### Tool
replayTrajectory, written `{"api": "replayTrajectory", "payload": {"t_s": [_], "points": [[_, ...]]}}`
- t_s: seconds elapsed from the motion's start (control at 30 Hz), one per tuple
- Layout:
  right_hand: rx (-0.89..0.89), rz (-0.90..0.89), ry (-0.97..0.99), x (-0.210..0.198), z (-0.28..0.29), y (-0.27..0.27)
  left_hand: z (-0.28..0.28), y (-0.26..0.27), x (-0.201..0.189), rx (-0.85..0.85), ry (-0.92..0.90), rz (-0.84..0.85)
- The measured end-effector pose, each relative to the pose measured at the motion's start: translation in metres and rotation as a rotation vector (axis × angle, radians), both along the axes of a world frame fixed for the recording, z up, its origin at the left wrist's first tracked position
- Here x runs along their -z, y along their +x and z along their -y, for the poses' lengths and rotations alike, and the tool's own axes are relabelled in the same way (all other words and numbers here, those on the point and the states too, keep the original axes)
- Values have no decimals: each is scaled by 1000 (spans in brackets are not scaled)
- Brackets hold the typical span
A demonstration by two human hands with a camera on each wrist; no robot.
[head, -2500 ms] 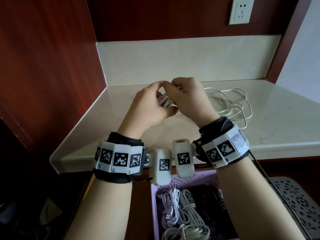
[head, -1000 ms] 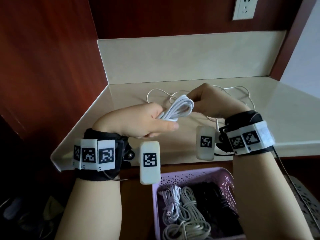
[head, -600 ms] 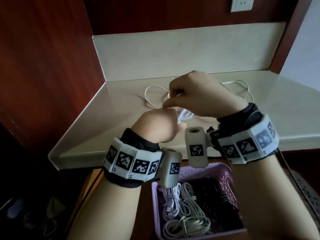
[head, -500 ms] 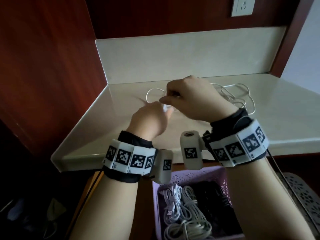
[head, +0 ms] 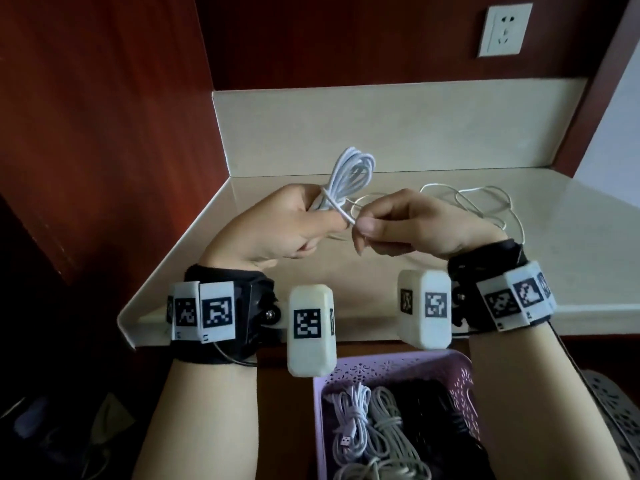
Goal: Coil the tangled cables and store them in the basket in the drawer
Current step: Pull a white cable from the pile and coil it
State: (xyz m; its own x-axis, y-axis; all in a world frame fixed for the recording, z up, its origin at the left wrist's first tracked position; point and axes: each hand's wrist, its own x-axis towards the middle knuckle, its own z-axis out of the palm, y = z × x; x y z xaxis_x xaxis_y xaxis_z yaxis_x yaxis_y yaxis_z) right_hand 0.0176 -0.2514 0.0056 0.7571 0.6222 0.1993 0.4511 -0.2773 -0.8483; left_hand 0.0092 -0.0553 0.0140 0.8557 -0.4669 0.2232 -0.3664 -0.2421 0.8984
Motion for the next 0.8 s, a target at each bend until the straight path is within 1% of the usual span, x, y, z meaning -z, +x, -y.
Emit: {"api": "replayTrajectory", "payload": {"t_s": [0.03,0.07,0.13,0.17,0.23,0.33,0.4,0.47,0.53,0.6,0.63,0.7,0.73,0.8], "points": [[12,-13,-26,1,2,1,0,-4,-2,81,25,4],[44,-8,-73,0,3,1,0,-9,-4,148,89,19],[150,87,-235,-1,4,2,2,-15,-6,224,270,44],[211,151,-308,-1,4,3,4,-17,-6,242,331,40],[312,228,-338,-2,5,4,9,-16,-3,233,446,50],[405,241,-266,-4,9,5,17,-6,6,178,675,97],[398,258,-253,-7,9,3,22,0,13,139,841,160],[359,283,-265,-10,6,-3,26,5,20,81,952,200],[326,299,-292,-11,3,-6,30,9,29,-9,1016,219],[321,350,-384,-11,-3,-7,33,15,38,-136,1042,263],[324,387,-430,-10,-8,-6,35,18,42,-201,1025,267],[351,457,-491,-8,-16,-3,37,27,47,-318,934,216],[375,485,-502,-7,-19,-2,37,31,47,-362,884,180],[430,506,-478,-6,-21,0,33,39,46,-410,818,165]]}}
